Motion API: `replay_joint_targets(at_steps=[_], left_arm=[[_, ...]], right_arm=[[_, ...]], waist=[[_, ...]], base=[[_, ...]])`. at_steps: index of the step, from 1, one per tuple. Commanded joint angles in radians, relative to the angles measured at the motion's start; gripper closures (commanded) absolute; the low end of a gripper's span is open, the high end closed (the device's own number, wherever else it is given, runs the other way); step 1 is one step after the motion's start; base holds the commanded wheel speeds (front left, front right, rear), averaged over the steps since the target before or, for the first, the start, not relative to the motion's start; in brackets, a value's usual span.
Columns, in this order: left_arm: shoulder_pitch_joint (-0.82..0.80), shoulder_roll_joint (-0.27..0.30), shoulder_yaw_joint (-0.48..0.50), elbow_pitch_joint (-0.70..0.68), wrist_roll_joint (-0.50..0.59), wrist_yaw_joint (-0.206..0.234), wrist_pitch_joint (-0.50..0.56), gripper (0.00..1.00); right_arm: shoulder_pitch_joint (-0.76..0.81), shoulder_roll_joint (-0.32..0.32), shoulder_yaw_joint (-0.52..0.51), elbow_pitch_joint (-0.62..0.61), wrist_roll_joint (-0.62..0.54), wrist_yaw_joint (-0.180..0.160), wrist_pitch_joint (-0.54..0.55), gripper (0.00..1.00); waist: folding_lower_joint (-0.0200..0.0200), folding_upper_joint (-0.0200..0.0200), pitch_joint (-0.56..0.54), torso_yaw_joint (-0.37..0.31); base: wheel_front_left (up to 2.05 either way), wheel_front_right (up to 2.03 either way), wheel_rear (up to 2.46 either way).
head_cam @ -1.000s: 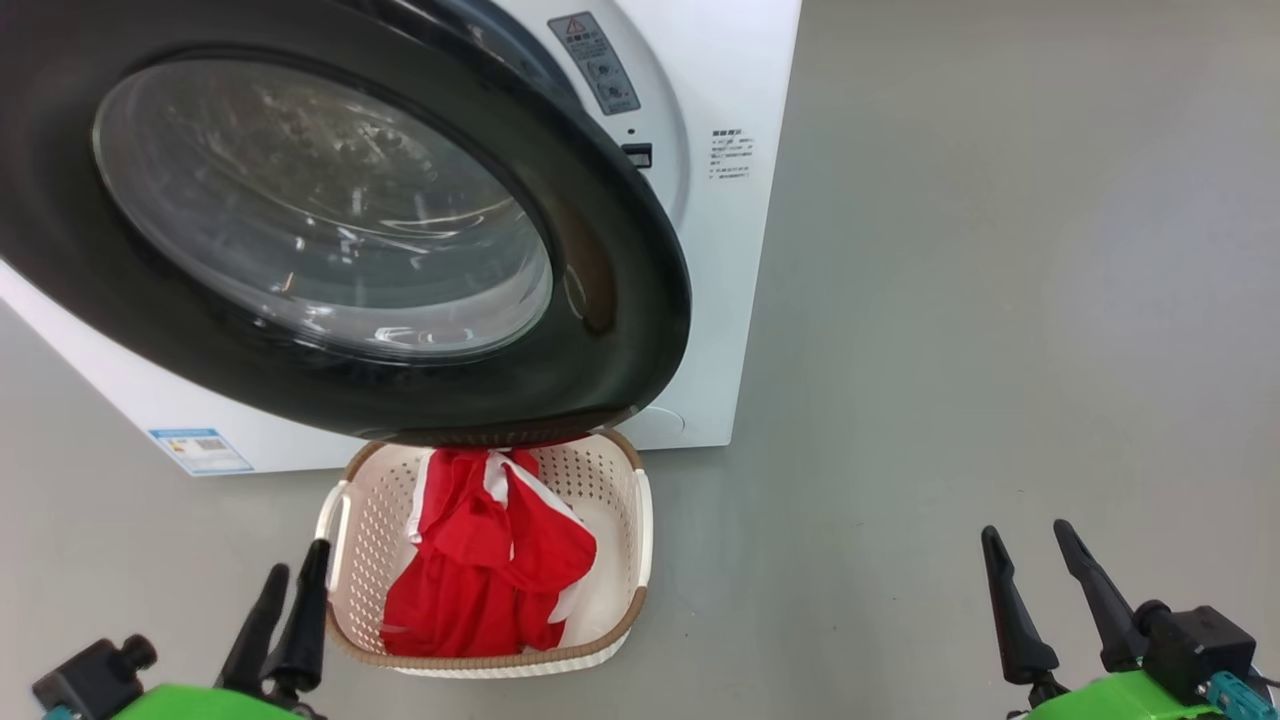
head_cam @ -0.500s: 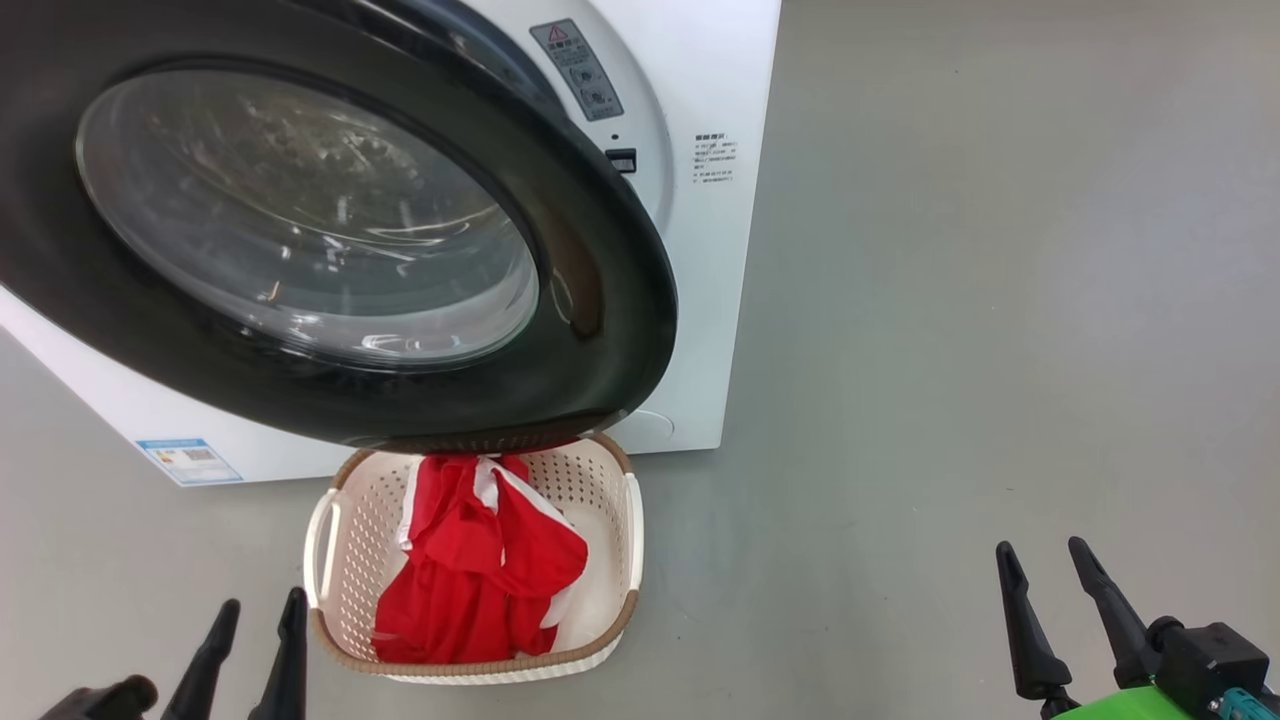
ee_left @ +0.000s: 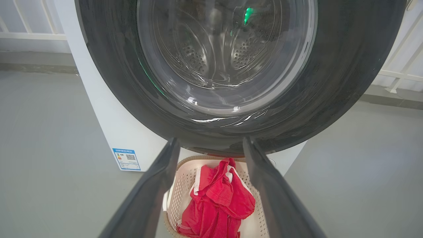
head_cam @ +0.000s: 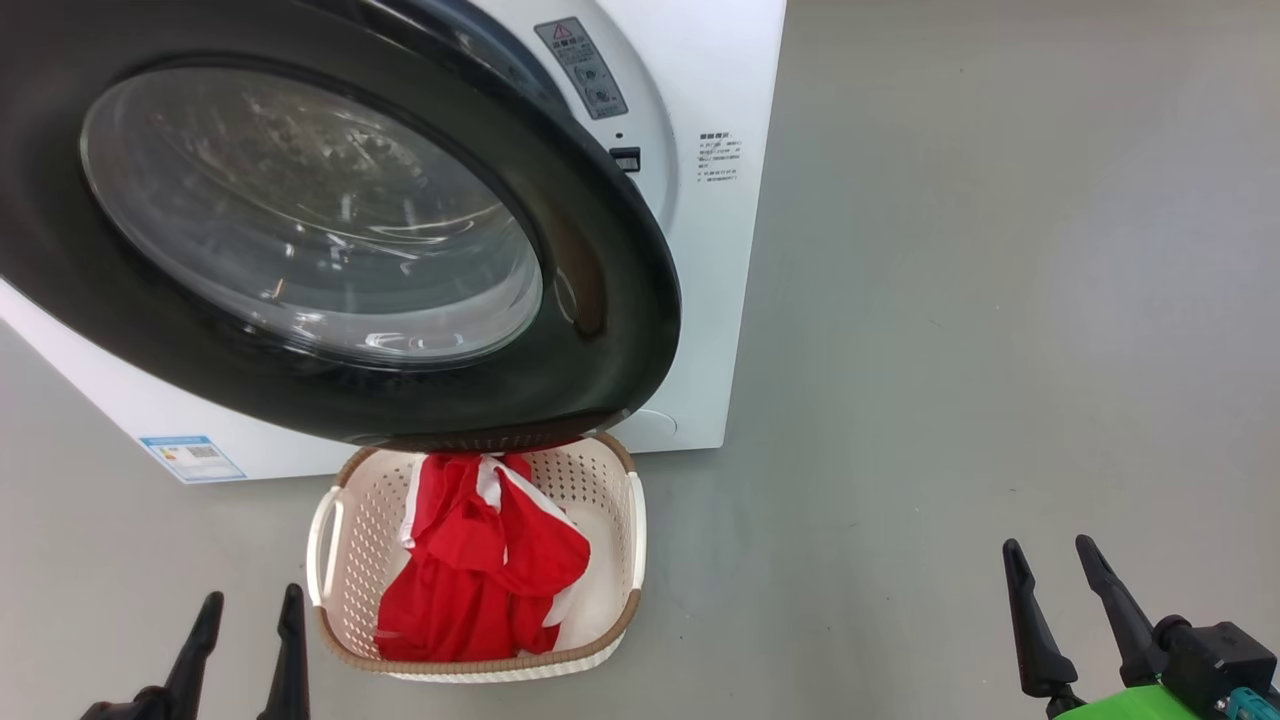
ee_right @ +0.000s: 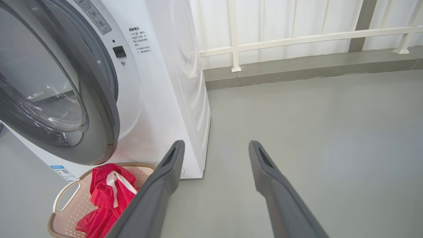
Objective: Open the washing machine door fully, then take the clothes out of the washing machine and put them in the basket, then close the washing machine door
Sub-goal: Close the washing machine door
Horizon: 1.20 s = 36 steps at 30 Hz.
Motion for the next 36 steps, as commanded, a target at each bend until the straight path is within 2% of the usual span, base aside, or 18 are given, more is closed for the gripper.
replay_joint_targets(at_steps=[1, 19, 20, 21, 23, 36], left_arm=[[-0.003, 0.006, 0.046, -0.031, 0.004, -0.005, -0.012, 0.00], [-0.021, -0.017, 0.045, -0.051, 0.023, -0.005, -0.012, 0.00], [-0.022, -0.018, 0.042, -0.051, 0.023, -0.005, -0.012, 0.00], [-0.023, -0.020, 0.039, -0.051, 0.023, -0.005, -0.012, 0.00], [-0.023, -0.024, 0.032, -0.051, 0.022, -0.005, -0.012, 0.00], [-0.033, -0.051, -0.016, -0.057, -0.008, -0.005, -0.012, 0.00]], right_arm=[[-0.016, -0.014, 0.020, -0.027, -0.005, 0.007, -0.006, 0.00], [-0.025, -0.014, 0.027, -0.028, -0.003, 0.007, -0.006, 0.00], [-0.027, -0.014, 0.032, -0.028, -0.001, 0.007, -0.006, 0.17], [-0.030, -0.014, 0.039, -0.028, 0.000, 0.007, -0.006, 0.57], [-0.036, -0.014, 0.055, -0.027, 0.003, 0.007, -0.006, 1.00], [-0.145, -0.029, 0.218, -0.011, 0.013, 0.007, -0.006, 1.00]], waist=[[0.0000, -0.0001, 0.000, 0.001], [0.0000, -0.0001, 0.008, 0.024], [0.0000, -0.0001, 0.008, 0.027], [0.0000, -0.0001, 0.007, 0.030], [0.0000, -0.0001, 0.006, 0.039], [0.0000, -0.0001, 0.006, 0.148]], base=[[0.00, 0.00, 0.00], [0.00, 0.00, 0.00], [0.00, 0.00, 0.00], [0.00, 0.00, 0.00], [0.00, 0.00, 0.00], [0.00, 0.00, 0.00]])
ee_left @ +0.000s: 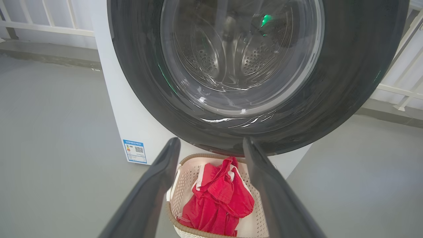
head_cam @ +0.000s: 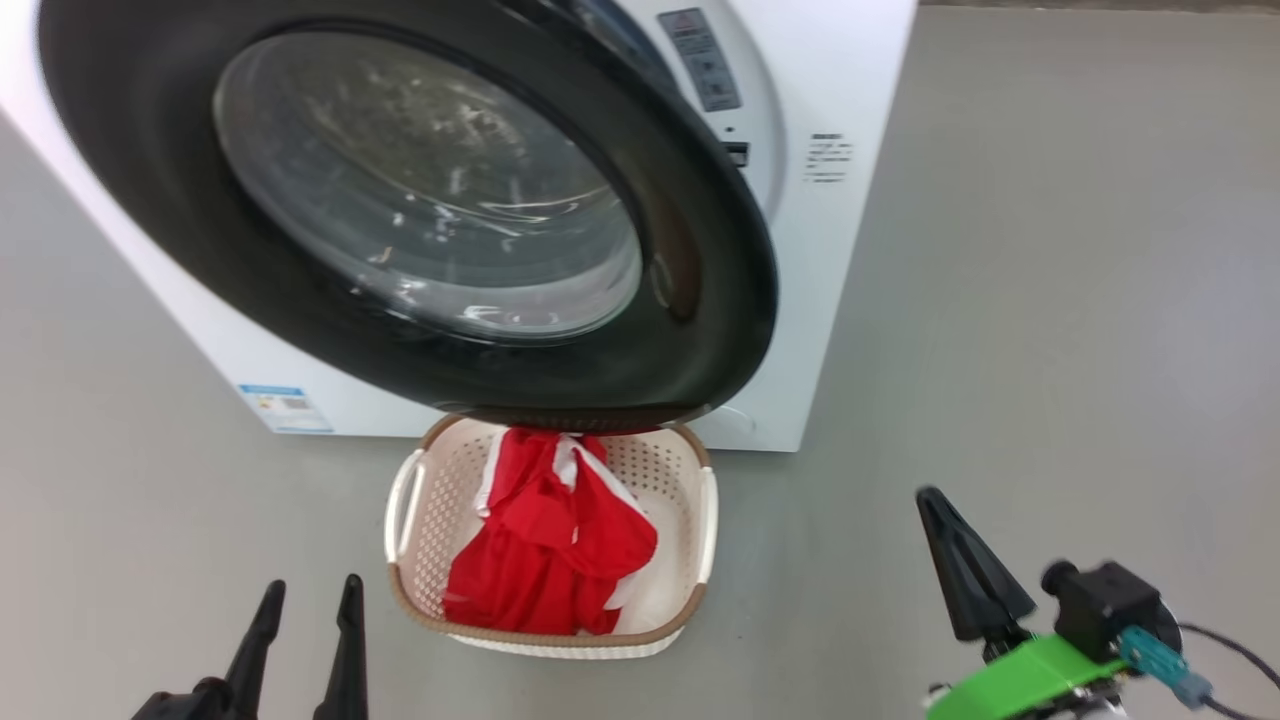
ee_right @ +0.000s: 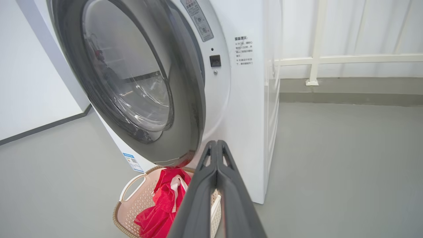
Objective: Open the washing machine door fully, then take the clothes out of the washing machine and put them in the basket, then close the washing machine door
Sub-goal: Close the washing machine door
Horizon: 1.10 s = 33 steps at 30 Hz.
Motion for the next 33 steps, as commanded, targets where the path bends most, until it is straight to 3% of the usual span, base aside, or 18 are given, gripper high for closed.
replay_joint_targets(at_steps=[1, 13, 33], left_arm=[[-0.032, 0.006, 0.027, -0.029, -0.008, -0.005, -0.012, 0.00], [-0.063, 0.003, -0.036, -0.022, -0.039, -0.005, -0.012, 0.00], [-0.176, 0.002, -0.113, -0.034, -0.113, -0.005, -0.012, 0.00]], right_arm=[[-0.044, -0.009, 0.031, -0.020, 0.007, 0.007, -0.006, 1.00], [-0.240, -0.027, 0.135, 0.017, 0.037, 0.007, -0.006, 1.00], [-0.479, -0.068, 0.095, 0.074, 0.054, 0.007, -0.006, 1.00]], waist=[[0.0000, -0.0001, 0.006, 0.031], [0.0000, -0.0001, 0.064, 0.130], [0.0000, -0.0001, 0.230, 0.213]], base=[[0.00, 0.00, 0.00], [0.00, 0.00, 0.00], [0.00, 0.00, 0.00]])
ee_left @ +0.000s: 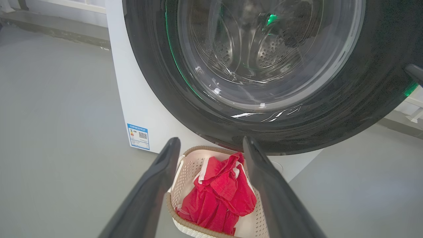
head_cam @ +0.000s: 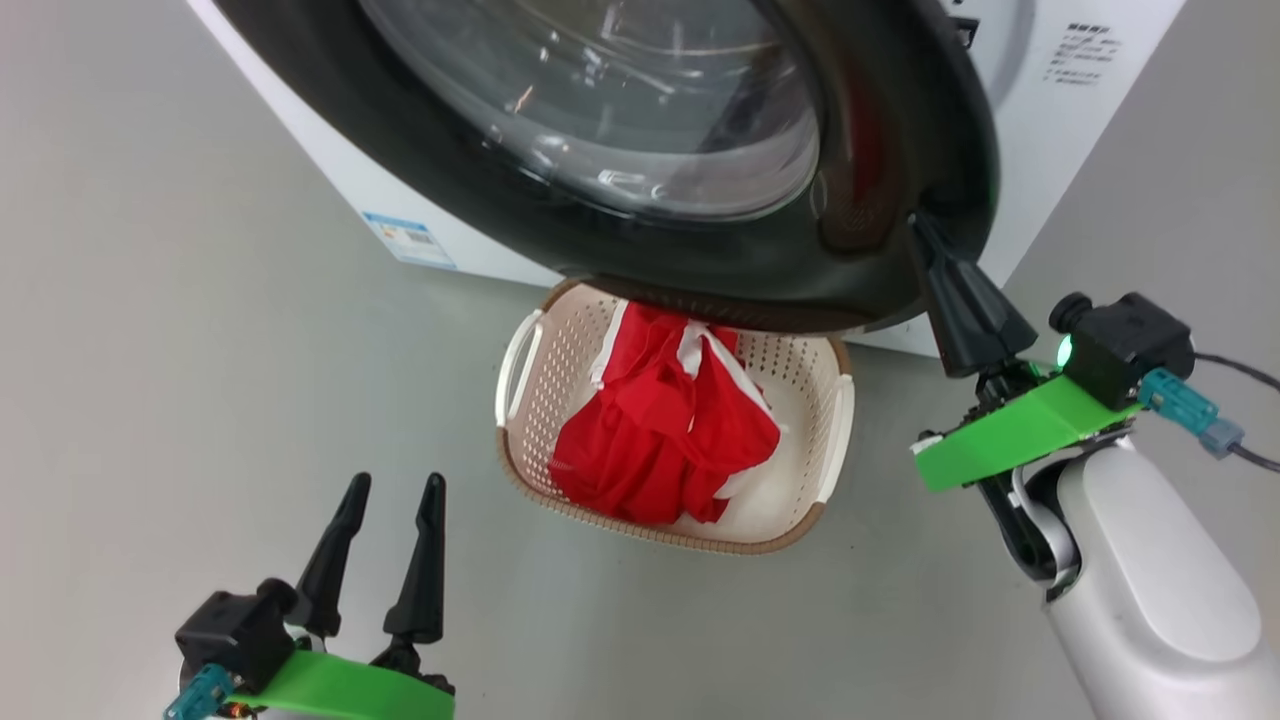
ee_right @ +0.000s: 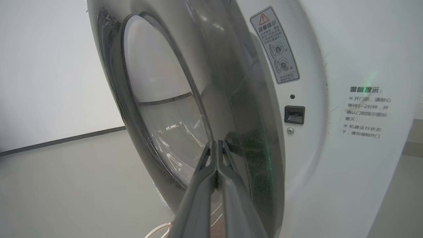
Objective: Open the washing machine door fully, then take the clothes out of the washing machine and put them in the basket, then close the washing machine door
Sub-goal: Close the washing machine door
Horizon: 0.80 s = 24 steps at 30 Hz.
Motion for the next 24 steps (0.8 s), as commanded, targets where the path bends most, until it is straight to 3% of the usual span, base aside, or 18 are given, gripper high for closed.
replay_joint_targets(at_steps=[1, 24], left_arm=[[-0.028, 0.011, 0.027, -0.028, -0.007, -0.005, -0.012, 0.00], [-0.106, 0.011, -0.022, -0.045, -0.042, -0.005, -0.012, 0.00]], right_arm=[[-0.035, 0.000, 0.010, -0.020, 0.009, 0.007, -0.006, 1.00], [-0.221, -0.010, -0.133, -0.019, 0.024, 0.007, -0.006, 1.00]], waist=[[0.0000, -0.0001, 0.033, 0.018], [0.0000, -0.0001, 0.157, 0.064]], base=[[0.00, 0.00, 0.00], [0.00, 0.00, 0.00]])
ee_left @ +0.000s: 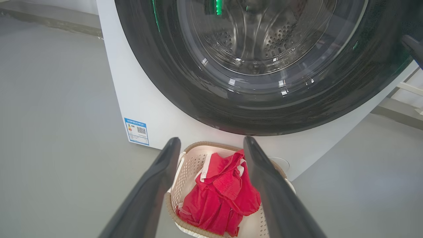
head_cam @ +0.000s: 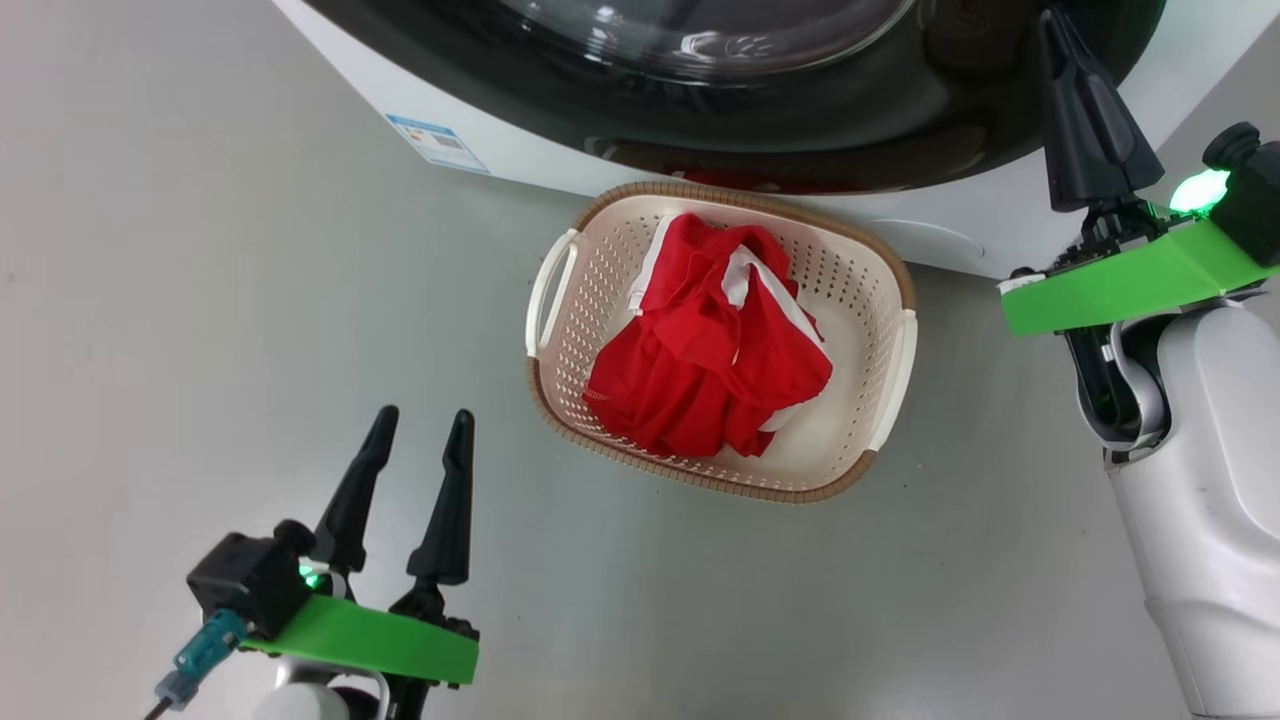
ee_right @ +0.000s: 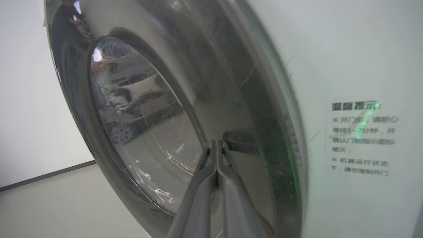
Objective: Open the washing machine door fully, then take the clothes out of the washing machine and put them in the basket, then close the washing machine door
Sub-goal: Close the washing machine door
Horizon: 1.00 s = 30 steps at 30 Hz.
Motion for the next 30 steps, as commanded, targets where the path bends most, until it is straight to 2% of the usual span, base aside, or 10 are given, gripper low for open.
replay_joint_targets(at_steps=[1, 7, 13, 16, 17, 18, 19, 30], left_arm=[[-0.018, 0.016, 0.029, -0.026, -0.013, -0.005, -0.012, 0.00], [-0.024, 0.016, 0.028, -0.023, -0.013, -0.005, -0.012, 0.00], [-0.012, 0.016, 0.036, -0.012, -0.003, -0.005, -0.012, 0.00], [-0.003, 0.016, 0.042, -0.005, 0.005, -0.005, -0.012, 0.00], [0.000, 0.016, 0.044, -0.003, 0.008, -0.005, -0.012, 0.00], [0.003, 0.016, 0.045, -0.001, 0.011, -0.005, -0.012, 0.00], [0.005, 0.016, 0.048, 0.002, 0.015, -0.005, -0.012, 0.00], [0.032, 0.016, 0.074, 0.012, 0.054, -0.005, -0.012, 0.00]], right_arm=[[-0.035, 0.009, -0.010, -0.026, 0.009, -0.002, -0.006, 1.00], [-0.048, 0.013, -0.018, -0.027, 0.006, -0.002, -0.006, 1.00], [0.006, 0.019, 0.010, -0.019, 0.005, -0.002, -0.006, 0.99], [0.040, 0.022, 0.023, -0.015, 0.005, -0.002, -0.006, 0.71], [0.053, 0.024, 0.026, -0.014, 0.005, -0.002, -0.006, 0.56], [0.066, 0.025, 0.031, -0.011, 0.004, -0.002, -0.006, 0.05], [0.079, 0.026, 0.036, -0.010, 0.003, -0.002, -0.006, 0.00], [0.213, 0.043, 0.059, -0.027, 0.008, -0.002, -0.006, 0.00]], waist=[[0.0000, 0.0000, 0.008, 0.004], [0.0000, 0.0000, 0.007, 0.003], [0.0000, 0.0000, -0.033, -0.015], [0.0000, 0.0000, -0.057, -0.025], [0.0000, 0.0000, -0.065, -0.028], [0.0000, 0.0000, -0.073, -0.032], [0.0000, 0.0000, -0.081, -0.035], [0.0000, 0.0000, -0.150, -0.086]], base=[[0.00, 0.00, 0.00], [0.00, 0.00, 0.00], [0.00, 0.00, 0.00], [0.00, 0.00, 0.00], [0.00, 0.00, 0.00], [0.00, 0.00, 0.00], [0.00, 0.00, 0.00], [0.00, 0.00, 0.00]])
